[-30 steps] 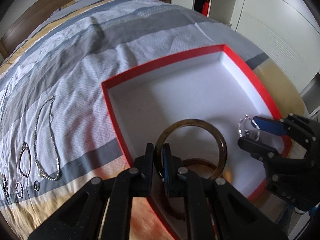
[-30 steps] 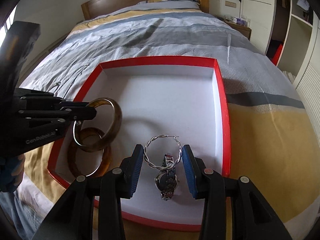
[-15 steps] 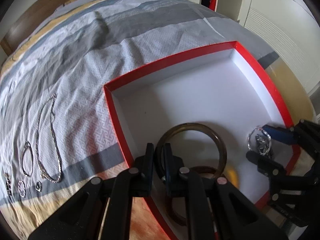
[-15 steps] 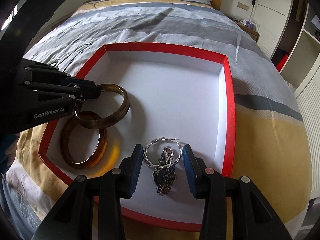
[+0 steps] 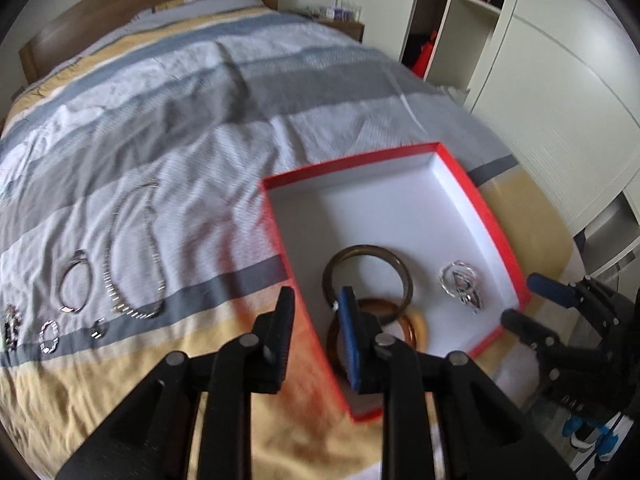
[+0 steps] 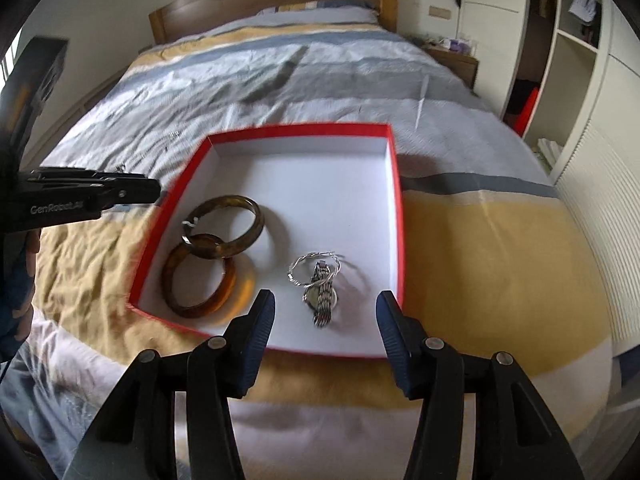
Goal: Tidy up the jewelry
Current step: 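Open the left tool over the box while the right tool releases the hoop beside the watch, then withdraw both open tools from the box back toward the remaining jewelry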
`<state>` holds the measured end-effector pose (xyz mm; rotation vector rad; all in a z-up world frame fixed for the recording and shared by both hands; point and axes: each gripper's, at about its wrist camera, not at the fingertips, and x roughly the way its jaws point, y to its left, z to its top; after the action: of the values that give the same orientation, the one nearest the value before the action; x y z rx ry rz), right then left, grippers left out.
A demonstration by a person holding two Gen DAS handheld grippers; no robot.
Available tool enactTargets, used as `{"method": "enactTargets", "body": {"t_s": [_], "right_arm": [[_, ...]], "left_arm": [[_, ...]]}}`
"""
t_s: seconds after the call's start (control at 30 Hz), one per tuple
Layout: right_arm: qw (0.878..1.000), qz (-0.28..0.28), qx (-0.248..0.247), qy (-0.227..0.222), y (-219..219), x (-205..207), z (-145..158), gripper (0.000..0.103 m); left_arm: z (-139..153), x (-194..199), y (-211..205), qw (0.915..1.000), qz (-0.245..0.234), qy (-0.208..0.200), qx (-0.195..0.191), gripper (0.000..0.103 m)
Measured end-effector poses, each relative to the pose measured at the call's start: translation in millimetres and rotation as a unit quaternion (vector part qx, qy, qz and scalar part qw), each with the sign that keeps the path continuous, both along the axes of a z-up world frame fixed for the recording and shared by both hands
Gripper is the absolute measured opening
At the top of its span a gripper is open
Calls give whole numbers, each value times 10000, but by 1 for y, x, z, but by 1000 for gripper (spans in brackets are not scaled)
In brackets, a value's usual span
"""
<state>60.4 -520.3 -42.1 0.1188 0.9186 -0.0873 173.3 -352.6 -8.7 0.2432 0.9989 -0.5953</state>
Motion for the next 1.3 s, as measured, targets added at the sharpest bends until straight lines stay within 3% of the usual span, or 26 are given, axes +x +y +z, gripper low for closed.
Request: {"method": "enactTargets", "body": {"t_s": [0.13, 0.23, 0.5, 0.73, 1.3], "right_arm": [[9998, -30, -43, -180, 8, -24, 20, 52], [9995, -57, -18, -303, 17, -38, 33, 52], [9984, 105, 45, -547, 55, -58, 54, 52], [9975, 148, 133, -683, 82, -63, 65, 52], [9961, 651, 6, -602, 158, -46, 83, 51]], "left_arm": [[12, -22, 36, 9997, 9, -196, 116, 22], [15, -33, 73, 9997, 184, -65, 157, 22], [28, -59, 191, 9949, 988, -214, 16, 28], [29, -81, 293, 9844, 1728, -339, 38, 29], [4, -111, 408, 9649, 2604, -269, -192, 30]]}}
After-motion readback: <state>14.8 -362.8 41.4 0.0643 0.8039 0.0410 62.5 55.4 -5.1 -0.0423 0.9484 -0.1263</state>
